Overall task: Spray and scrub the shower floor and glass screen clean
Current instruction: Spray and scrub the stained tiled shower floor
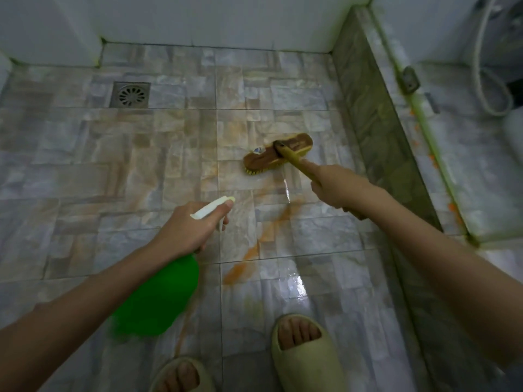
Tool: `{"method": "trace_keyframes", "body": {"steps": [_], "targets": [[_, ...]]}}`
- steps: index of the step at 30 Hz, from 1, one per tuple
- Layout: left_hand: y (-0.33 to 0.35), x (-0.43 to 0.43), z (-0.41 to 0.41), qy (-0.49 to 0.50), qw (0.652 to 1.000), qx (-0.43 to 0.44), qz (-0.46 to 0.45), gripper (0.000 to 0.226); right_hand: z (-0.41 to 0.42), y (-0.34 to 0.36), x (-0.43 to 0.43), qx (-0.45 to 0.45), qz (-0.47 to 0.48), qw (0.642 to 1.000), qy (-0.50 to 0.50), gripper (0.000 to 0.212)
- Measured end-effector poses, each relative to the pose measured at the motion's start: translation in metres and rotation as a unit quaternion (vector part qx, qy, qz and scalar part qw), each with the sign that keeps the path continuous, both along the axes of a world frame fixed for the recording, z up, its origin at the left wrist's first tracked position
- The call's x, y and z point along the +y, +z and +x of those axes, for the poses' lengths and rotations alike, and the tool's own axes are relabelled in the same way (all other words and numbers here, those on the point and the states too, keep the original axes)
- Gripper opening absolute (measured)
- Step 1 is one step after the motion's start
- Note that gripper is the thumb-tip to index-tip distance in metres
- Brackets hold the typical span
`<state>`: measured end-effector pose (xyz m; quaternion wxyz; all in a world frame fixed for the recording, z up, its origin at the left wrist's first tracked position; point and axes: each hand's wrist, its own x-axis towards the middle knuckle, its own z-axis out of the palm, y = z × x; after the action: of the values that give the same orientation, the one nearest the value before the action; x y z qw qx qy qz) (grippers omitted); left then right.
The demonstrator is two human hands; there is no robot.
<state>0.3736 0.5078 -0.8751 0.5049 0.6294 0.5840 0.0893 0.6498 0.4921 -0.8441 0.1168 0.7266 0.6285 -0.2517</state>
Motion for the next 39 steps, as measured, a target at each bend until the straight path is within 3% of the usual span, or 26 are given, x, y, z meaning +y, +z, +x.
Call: {"method": "trace_keyframes", "body": {"steps": [9, 12, 18, 22, 24, 28, 30, 32, 35, 39], "targets": [[-0.010, 0.002, 0.028, 0.016, 0.998, 0.039, -0.037, 0.062, 0.022, -0.012, -0.026, -0.045, 0.037, 0.998, -0.031, 0.084], [-0.006, -0.002, 0.032, -0.030, 0.999, 0.038, -0.021, 0.059, 0.028, -0.023, -0.019, -0.049, 0.071, 0.996, -0.025, 0.084], [-0.003, -0.006, 0.027, -0.024, 0.999, 0.033, 0.000, 0.066, 0.035, -0.008, -0.055, -0.047, 0.003, 0.998, -0.036, 0.083], [0.006, -0.004, 0.025, -0.063, 0.997, 0.039, 0.012, 0.059, 0.025, -0.023, -0.039, -0.070, 0.070, 0.995, -0.022, 0.084], [0.008, -0.002, 0.026, -0.078, 0.996, 0.041, 0.013, 0.052, 0.045, -0.010, -0.038, -0.049, 0.043, 0.998, 0.009, 0.077], [0.006, 0.008, 0.024, -0.048, 0.999, 0.007, 0.016, 0.051, 0.083, 0.045, -0.072, -0.050, -0.122, 0.990, 0.054, 0.064], [0.006, 0.013, 0.025, -0.050, 0.999, -0.005, 0.015, 0.051, 0.063, 0.046, -0.083, -0.032, -0.123, 0.991, 0.047, 0.074], [0.007, 0.015, 0.030, -0.065, 0.998, -0.004, 0.019, 0.051, 0.037, 0.028, -0.081, -0.024, -0.065, 0.997, 0.047, 0.085], [0.009, 0.018, 0.040, -0.072, 0.997, -0.004, 0.018, 0.050, 0.029, 0.008, -0.077, -0.026, 0.002, 0.999, 0.022, 0.084], [0.006, 0.023, 0.040, -0.059, 0.998, -0.020, 0.019, 0.052, 0.051, 0.039, -0.089, -0.031, -0.101, 0.993, 0.049, 0.080]]}}
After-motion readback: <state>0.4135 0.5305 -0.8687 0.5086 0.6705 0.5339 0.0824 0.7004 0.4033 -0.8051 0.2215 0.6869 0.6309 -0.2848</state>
